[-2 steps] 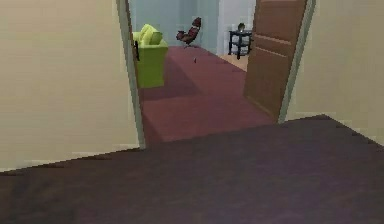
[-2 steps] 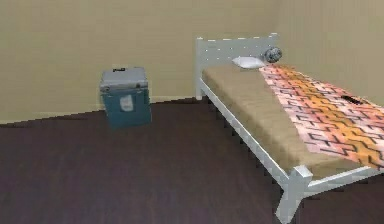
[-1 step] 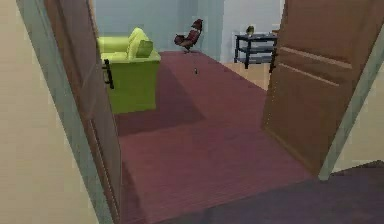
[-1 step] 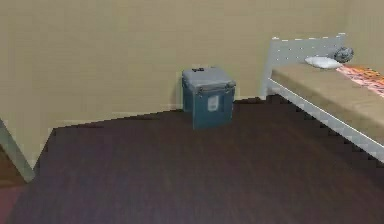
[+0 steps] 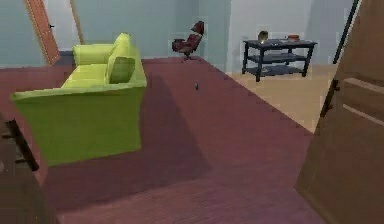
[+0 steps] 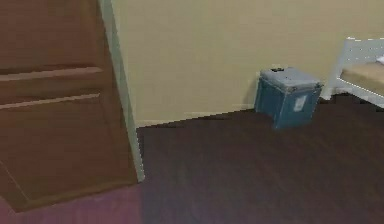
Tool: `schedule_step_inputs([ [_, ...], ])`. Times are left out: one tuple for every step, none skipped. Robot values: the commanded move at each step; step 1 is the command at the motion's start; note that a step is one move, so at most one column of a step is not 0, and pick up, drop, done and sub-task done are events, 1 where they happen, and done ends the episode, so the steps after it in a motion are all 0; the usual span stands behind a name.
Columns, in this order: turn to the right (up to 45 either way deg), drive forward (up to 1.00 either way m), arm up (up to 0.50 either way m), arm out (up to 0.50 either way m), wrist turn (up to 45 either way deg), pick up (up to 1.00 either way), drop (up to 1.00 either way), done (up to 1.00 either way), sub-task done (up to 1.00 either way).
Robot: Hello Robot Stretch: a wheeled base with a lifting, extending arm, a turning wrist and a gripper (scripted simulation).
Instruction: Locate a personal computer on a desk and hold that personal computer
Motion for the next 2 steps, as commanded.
schedule_step_inputs([
  [3.0,0.00,0.00,0.00,0.0,0.00,0.00,0.00,0.00],
  [0.0,1.00,0.00,0.00,0.0,0.00,0.00,0.00,0.00],
])
